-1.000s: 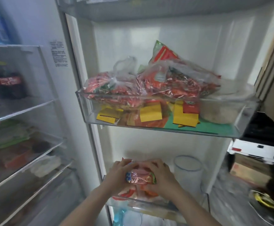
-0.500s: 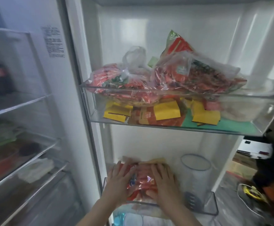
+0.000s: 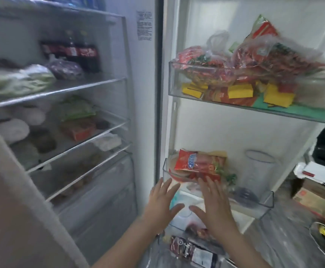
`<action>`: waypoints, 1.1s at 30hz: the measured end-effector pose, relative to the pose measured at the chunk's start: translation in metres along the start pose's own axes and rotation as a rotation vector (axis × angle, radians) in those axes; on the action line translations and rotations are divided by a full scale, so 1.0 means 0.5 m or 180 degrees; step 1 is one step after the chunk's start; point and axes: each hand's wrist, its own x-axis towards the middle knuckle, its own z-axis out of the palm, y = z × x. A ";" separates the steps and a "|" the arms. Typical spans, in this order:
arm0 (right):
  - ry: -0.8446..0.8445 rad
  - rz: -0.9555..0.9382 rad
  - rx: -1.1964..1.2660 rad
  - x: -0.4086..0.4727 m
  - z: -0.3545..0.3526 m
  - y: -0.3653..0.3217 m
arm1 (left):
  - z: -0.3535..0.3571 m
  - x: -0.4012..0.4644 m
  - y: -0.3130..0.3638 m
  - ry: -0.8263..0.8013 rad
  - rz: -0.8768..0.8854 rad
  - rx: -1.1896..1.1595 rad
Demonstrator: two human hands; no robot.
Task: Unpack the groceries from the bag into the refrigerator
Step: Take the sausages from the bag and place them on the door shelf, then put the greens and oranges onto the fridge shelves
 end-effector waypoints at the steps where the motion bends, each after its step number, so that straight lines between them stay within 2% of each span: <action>1: -0.0007 -0.0073 0.0019 -0.030 0.000 -0.013 | -0.012 -0.044 0.005 -0.0076 -0.0117 0.0074; 6: -0.0334 -0.0376 0.0089 -0.218 0.014 -0.103 | -0.038 -0.329 0.026 -0.0105 -0.0611 0.0164; 11: -0.0394 -0.1113 0.0297 -0.449 0.058 -0.242 | -0.041 -0.669 0.027 0.0006 -0.1243 0.0127; 18: -0.0937 -0.1928 0.0641 -0.727 0.108 -0.481 | -0.111 -1.095 -0.012 0.0056 -0.2329 0.0328; 23: -0.1283 -0.2301 0.0761 -0.849 0.134 -0.639 | -0.166 -1.314 -0.056 0.0167 -0.3081 0.0195; 29: -0.1682 -0.2729 0.0965 -0.986 0.181 -0.808 | -0.190 -1.535 -0.115 0.0266 -0.3477 0.0113; 33: -0.1751 -0.2966 0.1253 -1.093 0.211 -0.910 | -0.194 -1.665 -0.169 0.0160 -0.3665 -0.0080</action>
